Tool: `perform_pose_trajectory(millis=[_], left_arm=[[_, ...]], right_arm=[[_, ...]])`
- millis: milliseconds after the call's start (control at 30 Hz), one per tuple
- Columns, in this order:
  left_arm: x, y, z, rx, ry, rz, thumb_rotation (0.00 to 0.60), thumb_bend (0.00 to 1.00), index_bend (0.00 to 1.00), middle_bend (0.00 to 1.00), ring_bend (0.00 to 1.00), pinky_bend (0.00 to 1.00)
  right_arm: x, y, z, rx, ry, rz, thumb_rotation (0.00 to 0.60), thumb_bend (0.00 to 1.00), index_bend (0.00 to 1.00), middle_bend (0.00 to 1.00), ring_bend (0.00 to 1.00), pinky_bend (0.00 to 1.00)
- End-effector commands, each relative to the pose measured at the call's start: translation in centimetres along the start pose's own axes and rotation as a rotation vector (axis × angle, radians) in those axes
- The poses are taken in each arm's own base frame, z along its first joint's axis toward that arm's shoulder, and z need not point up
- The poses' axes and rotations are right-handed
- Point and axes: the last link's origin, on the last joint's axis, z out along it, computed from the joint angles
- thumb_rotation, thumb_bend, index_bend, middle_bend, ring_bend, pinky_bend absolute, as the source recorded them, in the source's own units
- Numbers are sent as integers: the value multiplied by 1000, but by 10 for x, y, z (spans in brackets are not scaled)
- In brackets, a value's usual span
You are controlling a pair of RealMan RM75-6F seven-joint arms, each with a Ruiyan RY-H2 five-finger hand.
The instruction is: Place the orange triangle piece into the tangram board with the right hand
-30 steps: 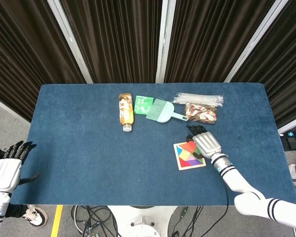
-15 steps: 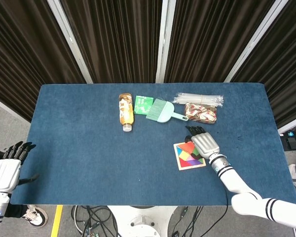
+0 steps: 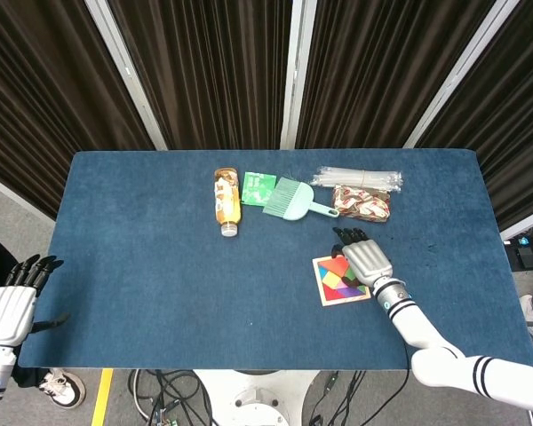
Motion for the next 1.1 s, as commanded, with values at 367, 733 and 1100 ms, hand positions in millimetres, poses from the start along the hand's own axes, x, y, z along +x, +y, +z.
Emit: perform_pose_trajectory(millis=[367, 733, 1100], left_arm=[[0, 0, 0, -2, -1, -1, 600, 0, 172, 129, 50, 134], [0, 0, 0, 0, -2, 0, 600, 0, 172, 129, 50, 134], [-1, -1, 0, 1, -3, -2, 600, 0, 172, 129, 50, 134]], right_arm=[[-3, 0, -4, -4, -7, 39, 600, 206, 607, 17, 0, 0], [-4, 1, -2, -6, -11, 47, 600, 207, 606, 17, 0, 0], [-4, 3, -1, -17, -10, 27, 600, 206, 607, 17, 0, 0]])
